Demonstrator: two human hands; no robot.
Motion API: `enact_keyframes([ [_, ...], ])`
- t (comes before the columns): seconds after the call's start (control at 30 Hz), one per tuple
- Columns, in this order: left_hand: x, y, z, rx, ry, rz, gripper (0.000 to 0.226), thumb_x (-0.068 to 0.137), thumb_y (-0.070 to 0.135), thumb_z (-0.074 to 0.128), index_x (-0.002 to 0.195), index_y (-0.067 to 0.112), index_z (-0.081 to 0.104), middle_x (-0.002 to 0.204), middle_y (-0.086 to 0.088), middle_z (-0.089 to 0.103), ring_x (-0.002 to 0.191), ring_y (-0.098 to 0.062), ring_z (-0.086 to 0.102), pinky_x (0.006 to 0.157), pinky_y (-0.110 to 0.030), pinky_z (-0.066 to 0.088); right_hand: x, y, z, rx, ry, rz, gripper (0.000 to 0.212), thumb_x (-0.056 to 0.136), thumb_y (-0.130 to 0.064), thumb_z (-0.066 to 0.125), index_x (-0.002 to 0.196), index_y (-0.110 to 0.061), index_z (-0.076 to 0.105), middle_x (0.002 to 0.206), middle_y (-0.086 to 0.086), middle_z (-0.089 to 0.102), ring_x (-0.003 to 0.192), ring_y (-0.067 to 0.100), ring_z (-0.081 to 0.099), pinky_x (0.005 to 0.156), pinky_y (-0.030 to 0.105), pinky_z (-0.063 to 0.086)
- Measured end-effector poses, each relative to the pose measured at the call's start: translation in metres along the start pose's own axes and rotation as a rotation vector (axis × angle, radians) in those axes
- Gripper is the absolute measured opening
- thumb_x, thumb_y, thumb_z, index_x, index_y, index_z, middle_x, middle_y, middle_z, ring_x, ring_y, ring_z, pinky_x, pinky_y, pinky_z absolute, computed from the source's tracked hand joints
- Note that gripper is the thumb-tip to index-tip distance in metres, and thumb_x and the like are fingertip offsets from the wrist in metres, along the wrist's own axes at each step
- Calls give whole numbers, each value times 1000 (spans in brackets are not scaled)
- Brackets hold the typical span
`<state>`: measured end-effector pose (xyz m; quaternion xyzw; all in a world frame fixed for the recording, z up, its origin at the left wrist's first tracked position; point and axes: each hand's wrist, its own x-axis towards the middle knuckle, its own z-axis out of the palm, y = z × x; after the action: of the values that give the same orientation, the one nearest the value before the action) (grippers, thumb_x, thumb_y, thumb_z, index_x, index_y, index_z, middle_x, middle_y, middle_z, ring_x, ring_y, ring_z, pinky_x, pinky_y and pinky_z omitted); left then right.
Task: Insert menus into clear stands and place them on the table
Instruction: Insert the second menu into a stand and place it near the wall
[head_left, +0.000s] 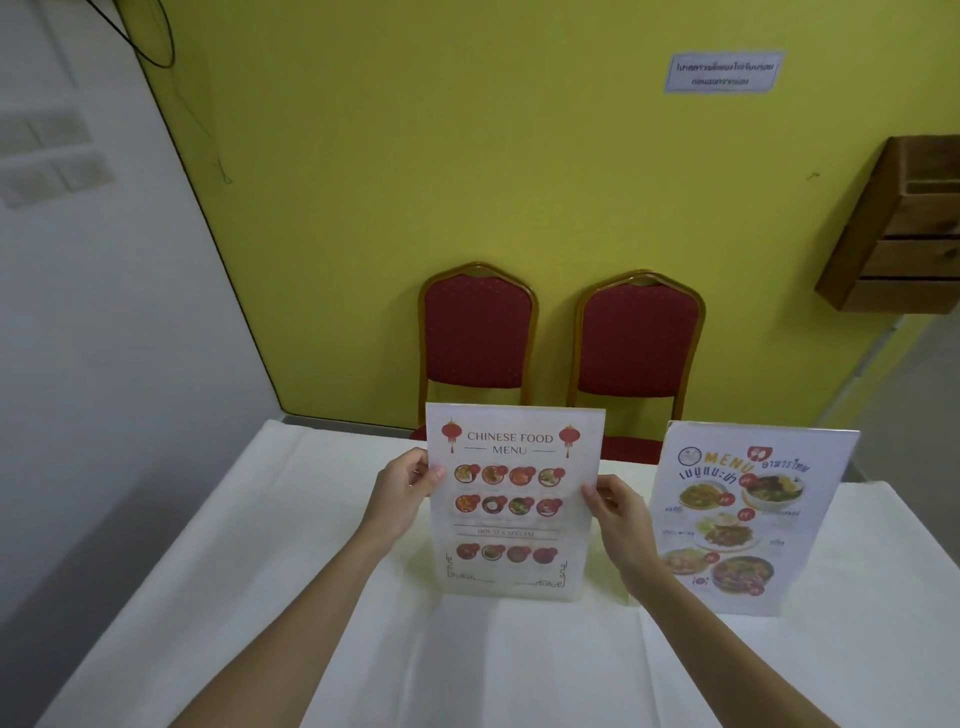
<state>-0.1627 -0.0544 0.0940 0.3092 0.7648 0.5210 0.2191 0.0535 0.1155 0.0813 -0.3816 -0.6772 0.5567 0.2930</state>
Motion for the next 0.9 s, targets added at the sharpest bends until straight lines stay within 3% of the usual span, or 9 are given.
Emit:
enact_keyframes([
  [0.17,7,-1,-43,14,84,3,14,95,18,59,97,6,66,103,-8,75,97,-26,70,89,-51,57,19,-23,34,-6,-96,-35,19,95,-19,54,103,-4,63,97,1,69,88,11,67,60,14,52],
  [0.27,15,-5,-77,33,122,21,14,94,18,60,95,6,66,101,-8,75,97,-28,70,89,-53,56,32,-36,64,11,-147,-49,18,95,-16,54,107,-4,61,104,9,69,95,25,67,73,30,56],
  [0.33,21,-11,-102,42,139,29,12,94,19,60,94,8,66,100,-7,75,96,-28,70,89,-54,56,39,-44,88,7,-191,-64,18,95,-18,54,106,-5,61,105,10,70,96,28,68,80,42,58],
  [0.4,30,-20,-131,35,150,28,11,94,20,60,92,11,66,101,-6,75,97,-26,71,89,-54,56,44,-53,118,2,-222,-83,18,95,-22,54,101,-7,62,103,8,72,95,27,69,83,46,57],
  [0.7,87,-55,-250,44,142,14,12,95,16,60,91,5,64,103,-12,74,98,-30,70,90,-53,56,76,-75,257,-17,-202,-42,17,95,-21,55,98,-9,65,103,4,72,96,22,68,88,44,56],
  [0.8,111,-67,-281,74,120,7,16,95,18,59,94,3,64,105,-9,74,98,-25,71,90,-51,56,87,-82,293,-24,-183,-40,15,94,-23,55,97,-12,65,101,1,72,95,21,68,86,40,57],
  [0.9,134,-78,-302,98,89,1,12,95,21,58,90,12,64,102,-5,74,96,-22,71,89,-50,57,97,-85,320,-25,-155,-29,11,95,-20,54,96,-14,63,96,-3,70,90,16,67,78,32,55],
])
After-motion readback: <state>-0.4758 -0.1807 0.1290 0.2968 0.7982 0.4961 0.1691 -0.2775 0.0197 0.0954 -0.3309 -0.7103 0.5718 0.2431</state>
